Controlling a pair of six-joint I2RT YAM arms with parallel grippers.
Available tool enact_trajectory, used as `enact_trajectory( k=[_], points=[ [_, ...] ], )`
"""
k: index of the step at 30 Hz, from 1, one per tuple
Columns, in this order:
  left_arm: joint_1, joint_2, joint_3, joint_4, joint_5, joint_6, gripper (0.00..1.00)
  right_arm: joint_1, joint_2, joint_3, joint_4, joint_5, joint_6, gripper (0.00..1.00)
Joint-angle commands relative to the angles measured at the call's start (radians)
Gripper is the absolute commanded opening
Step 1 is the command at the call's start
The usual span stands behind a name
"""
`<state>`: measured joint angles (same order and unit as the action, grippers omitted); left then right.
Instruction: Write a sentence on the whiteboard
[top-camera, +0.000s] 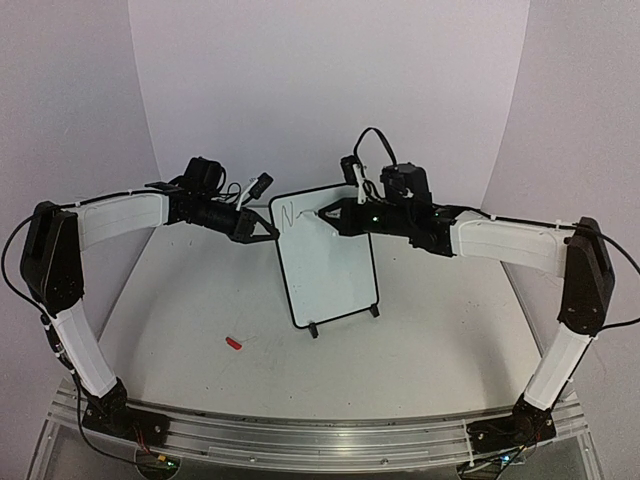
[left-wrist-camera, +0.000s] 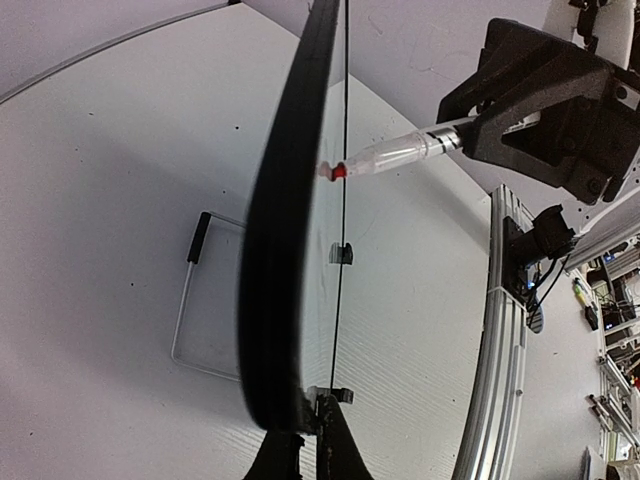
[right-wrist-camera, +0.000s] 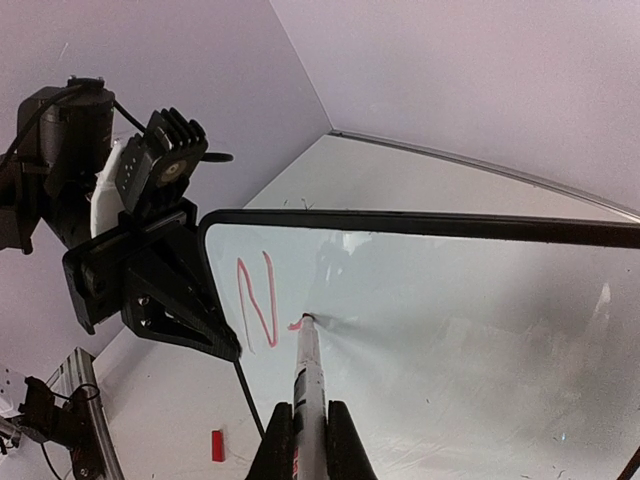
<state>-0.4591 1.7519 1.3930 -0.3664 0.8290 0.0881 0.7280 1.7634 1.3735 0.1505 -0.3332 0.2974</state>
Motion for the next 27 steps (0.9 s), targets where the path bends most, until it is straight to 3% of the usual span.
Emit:
enact_trajectory(
  k=[1,27],
  points=[
    [-0.022,-0.008,0.012,-0.032,-0.020,0.045,0.00,-0.014,-0.019,0.027,0.037,0.021,0.000,0.00],
    [-0.023,-0.006,0.016,-0.034,-0.018,0.045,0.00,-0.015,0.032,0.011,0.029,-0.079,0.021,0.00]
  ],
)
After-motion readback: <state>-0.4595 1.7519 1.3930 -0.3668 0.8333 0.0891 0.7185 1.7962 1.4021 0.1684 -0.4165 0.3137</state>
